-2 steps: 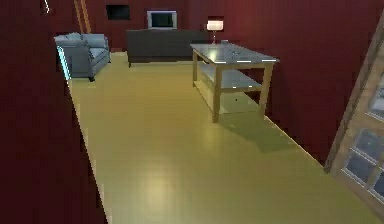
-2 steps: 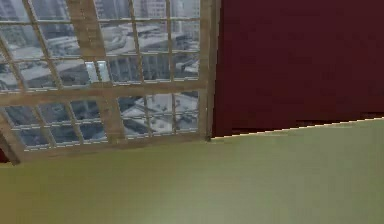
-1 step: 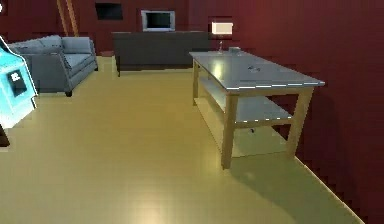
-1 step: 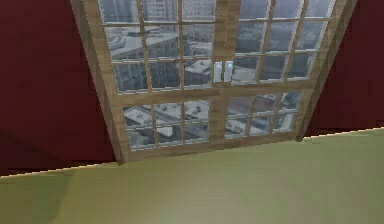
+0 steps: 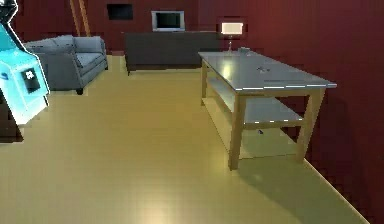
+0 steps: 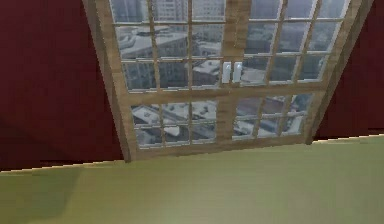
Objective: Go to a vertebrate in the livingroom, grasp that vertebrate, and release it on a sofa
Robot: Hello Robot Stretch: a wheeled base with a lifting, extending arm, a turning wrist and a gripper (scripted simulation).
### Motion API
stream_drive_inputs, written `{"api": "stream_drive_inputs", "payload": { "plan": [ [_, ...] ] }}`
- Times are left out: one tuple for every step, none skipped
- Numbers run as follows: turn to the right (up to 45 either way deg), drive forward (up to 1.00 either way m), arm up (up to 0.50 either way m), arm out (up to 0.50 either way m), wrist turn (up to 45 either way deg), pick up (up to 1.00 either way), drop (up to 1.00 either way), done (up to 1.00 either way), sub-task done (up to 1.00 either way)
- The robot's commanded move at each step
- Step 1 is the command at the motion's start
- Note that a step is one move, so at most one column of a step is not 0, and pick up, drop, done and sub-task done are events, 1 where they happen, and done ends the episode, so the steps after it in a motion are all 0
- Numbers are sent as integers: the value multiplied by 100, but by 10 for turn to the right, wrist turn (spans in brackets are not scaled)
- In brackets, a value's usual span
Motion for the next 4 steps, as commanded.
{"api": "stream_drive_inputs", "payload": {
  "plan": [
    [-120,0,0,0,0,0,0,0,0],
    [0,100,0,0,0,0,0,0,0],
    [-150,0,0,0,0,0,0,0,0],
    [0,20,0,0,0,0,0,0,0]
  ]
}}
